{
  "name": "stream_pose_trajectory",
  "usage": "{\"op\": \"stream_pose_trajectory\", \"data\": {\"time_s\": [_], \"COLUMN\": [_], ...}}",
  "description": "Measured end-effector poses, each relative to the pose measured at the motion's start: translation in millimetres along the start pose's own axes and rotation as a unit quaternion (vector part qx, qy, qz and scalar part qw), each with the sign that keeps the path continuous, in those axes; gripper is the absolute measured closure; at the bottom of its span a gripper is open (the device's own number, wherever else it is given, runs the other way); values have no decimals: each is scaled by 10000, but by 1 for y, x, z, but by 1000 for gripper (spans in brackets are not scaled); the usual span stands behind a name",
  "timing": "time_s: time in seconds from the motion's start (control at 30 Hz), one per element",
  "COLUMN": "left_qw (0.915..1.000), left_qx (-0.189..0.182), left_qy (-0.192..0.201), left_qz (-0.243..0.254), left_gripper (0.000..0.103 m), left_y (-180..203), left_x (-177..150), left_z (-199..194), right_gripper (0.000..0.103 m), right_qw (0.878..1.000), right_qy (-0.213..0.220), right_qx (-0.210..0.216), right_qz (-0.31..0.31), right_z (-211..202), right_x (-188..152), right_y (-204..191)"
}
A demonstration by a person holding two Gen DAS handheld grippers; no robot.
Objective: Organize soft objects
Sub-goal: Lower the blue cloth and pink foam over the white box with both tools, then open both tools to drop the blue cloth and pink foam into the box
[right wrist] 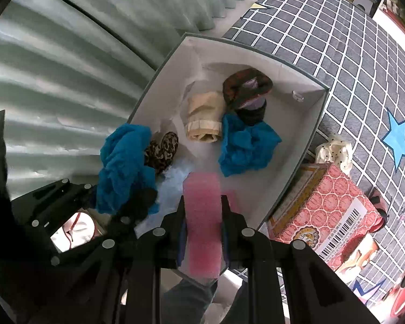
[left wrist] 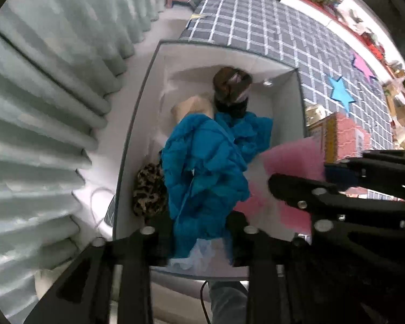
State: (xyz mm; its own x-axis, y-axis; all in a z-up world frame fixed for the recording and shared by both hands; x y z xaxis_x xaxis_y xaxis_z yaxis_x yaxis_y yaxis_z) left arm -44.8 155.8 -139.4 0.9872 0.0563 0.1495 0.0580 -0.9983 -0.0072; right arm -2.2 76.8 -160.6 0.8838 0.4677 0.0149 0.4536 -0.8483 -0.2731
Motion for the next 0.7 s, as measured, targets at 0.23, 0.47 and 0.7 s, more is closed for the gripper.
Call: {"op": "stream_pose_trajectory", "data": {"time_s": [0.23, 0.47, 0.7], "left_qw": [9999, 9996, 9990], "left_qx": [-14, -113, -280], "left_qy": [121, 131, 330], "left_qz": [-58, -204, -96], "left_gripper": [19, 0, 0], "left_y": [-2, -2, 13], "left_x": [4, 8, 38], "left_z": [-4, -7, -28], "right_gripper": [32, 15, 15], "right_qw": [9996, 9977, 9849], "right_qy": [119, 418, 978], "right_qx": [126, 233, 122], "right_qz": [216, 489, 1425], "right_z": [-9, -35, -87], "right_x": [6, 16, 34], "right_y": [14, 32, 122]}}
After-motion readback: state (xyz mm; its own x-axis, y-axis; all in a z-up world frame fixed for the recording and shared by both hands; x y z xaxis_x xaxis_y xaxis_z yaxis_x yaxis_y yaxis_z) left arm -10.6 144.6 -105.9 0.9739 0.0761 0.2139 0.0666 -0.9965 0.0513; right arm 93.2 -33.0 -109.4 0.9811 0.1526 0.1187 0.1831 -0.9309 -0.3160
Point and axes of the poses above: each gripper's, at about its wrist camera, not at the fingertips, and z roughly the way its jaws point, y to its right, x to its top, the point moved 6 cm from there along z, roughly the way its jaws point, and after that the axes turned 9 degrees about z, right-handed, at the moved point
